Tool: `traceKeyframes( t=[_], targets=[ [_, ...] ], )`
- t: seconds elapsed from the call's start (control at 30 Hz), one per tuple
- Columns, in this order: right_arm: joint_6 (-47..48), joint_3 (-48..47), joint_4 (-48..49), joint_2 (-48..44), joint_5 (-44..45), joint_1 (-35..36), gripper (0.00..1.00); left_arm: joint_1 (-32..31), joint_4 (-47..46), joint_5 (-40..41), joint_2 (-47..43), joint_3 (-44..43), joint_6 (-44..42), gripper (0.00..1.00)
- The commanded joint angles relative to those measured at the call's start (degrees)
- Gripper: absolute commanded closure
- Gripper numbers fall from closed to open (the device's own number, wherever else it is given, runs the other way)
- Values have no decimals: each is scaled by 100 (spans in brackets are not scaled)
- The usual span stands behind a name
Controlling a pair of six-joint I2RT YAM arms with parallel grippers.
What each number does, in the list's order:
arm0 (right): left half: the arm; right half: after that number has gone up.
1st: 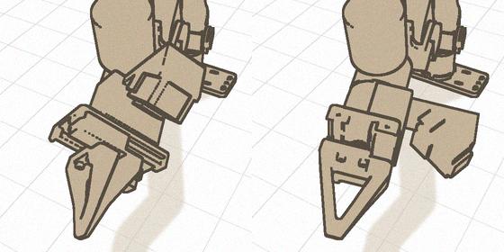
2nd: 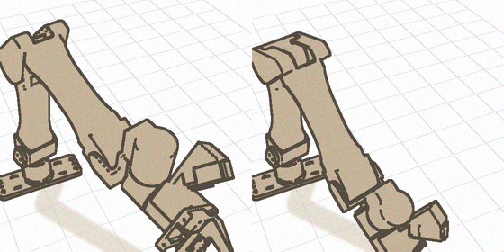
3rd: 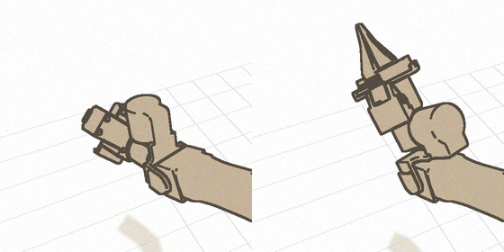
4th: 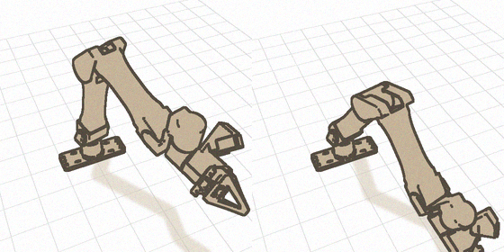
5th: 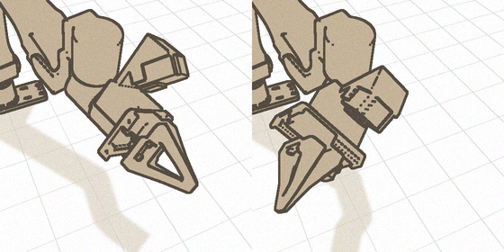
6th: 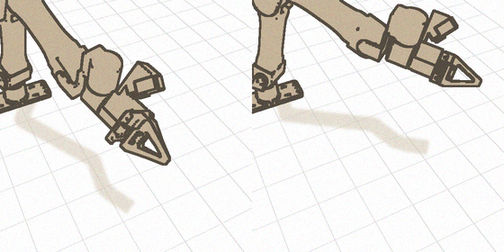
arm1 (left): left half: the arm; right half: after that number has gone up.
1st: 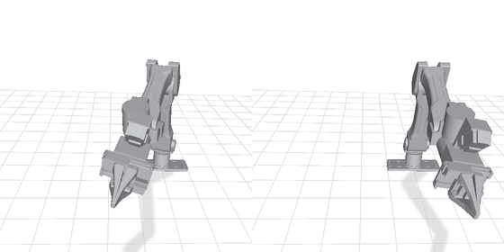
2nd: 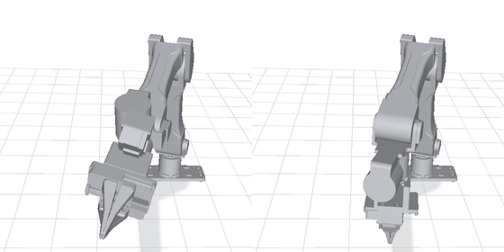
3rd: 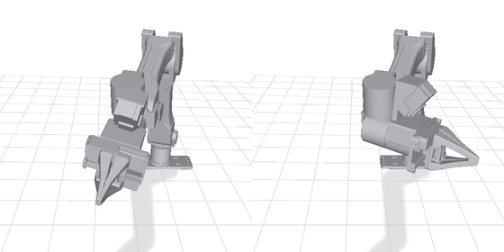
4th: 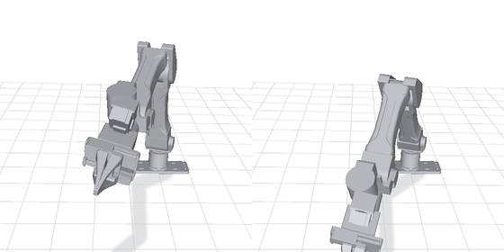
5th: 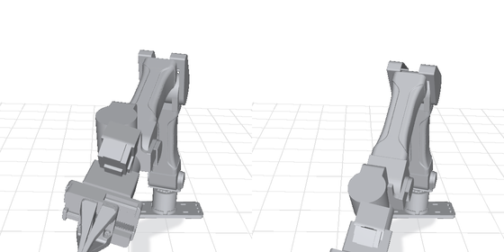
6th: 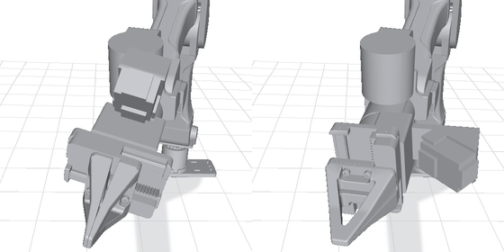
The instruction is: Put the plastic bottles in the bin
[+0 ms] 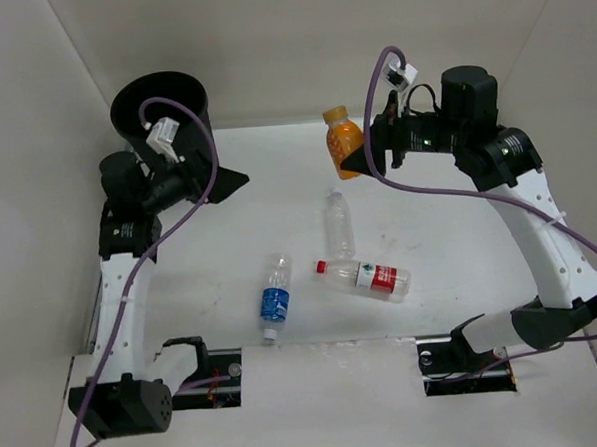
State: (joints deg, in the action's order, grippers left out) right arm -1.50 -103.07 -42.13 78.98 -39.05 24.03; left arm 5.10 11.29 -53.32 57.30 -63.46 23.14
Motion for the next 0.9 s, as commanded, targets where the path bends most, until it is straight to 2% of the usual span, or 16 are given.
traceKeyframes(
  t=[0.0, 0.17, 0.3, 0.4, 0.6, 0.87],
  targets=[
    [-789, -389, -76, 310, -1498, -43, 99, -645, -1750, -574, 254, -350, 1182, 0],
    [-1133, -723, 20, 583, -2290, -122, 99, -1296, -2858, -487, 869, -816, 2071, 0],
    [-1195, -759, 100, 697, -2406, -123, 99, -1761, -3255, -399, 1370, -1466, 2397, 0],
    [-1204, -881, 108, 785, -2406, -105, 99, -2025, -3300, -398, 1687, -1801, 2468, 0],
    [-1300, -1154, 170, 970, -2432, -87, 100, -2588, -3344, -363, 1995, -1924, 2476, 0],
    [-1344, -1198, 293, 1076, -2406, -87, 100, -2940, -3344, -240, 2285, -2223, 2485, 0]
  ],
)
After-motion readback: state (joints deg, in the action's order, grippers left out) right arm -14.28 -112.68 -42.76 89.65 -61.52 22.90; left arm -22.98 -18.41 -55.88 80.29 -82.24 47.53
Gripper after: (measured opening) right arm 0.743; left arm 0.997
